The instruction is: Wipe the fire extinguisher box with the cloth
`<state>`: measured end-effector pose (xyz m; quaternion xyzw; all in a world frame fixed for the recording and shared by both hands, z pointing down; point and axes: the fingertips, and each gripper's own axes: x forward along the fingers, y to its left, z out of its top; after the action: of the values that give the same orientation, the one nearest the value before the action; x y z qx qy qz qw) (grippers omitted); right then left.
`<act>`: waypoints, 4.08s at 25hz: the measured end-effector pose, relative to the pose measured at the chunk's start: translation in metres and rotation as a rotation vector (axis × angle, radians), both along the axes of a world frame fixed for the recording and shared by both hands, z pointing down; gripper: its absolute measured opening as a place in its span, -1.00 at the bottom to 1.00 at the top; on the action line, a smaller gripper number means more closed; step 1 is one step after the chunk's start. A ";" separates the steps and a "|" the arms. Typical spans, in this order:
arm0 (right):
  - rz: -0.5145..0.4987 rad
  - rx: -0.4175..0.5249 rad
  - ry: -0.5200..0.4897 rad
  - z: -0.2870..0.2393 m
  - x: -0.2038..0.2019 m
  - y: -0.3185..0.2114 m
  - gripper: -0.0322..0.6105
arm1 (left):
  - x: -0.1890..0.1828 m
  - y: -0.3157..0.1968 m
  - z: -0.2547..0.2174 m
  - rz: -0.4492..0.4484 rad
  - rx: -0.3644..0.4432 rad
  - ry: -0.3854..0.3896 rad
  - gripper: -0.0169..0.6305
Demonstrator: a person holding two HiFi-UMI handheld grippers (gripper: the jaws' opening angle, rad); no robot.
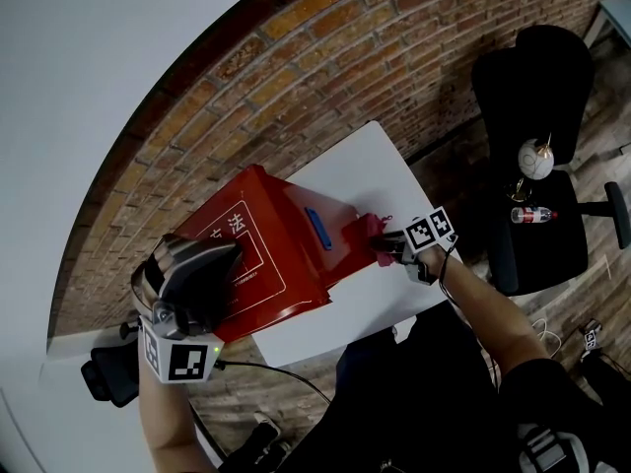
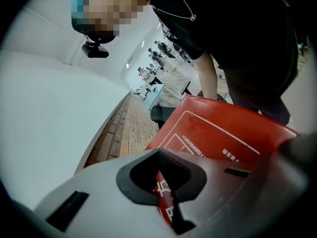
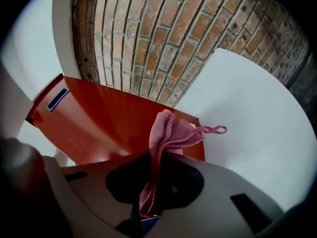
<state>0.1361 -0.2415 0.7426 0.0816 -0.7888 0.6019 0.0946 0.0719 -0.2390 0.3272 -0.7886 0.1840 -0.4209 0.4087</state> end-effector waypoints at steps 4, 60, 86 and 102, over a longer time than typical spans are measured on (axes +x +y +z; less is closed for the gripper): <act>0.005 0.002 -0.018 -0.010 0.000 0.000 -0.71 | 0.000 0.000 0.000 -0.001 -0.002 -0.001 -0.86; 0.026 -0.015 -0.228 -0.108 0.003 0.003 -0.71 | 0.000 0.000 0.000 -0.001 -0.005 0.000 -0.86; 0.021 -0.014 -0.337 -0.156 0.006 0.007 -0.71 | 0.000 0.000 0.001 -0.001 -0.007 -0.001 -0.86; -0.005 0.063 -0.465 -0.215 0.006 0.011 -0.71 | -0.001 0.000 0.001 0.000 -0.006 0.001 -0.86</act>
<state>0.1420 -0.2308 0.5272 -0.0584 -0.8081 0.5791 -0.0905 0.0714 -0.2391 0.3281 -0.7900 0.1832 -0.4210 0.4063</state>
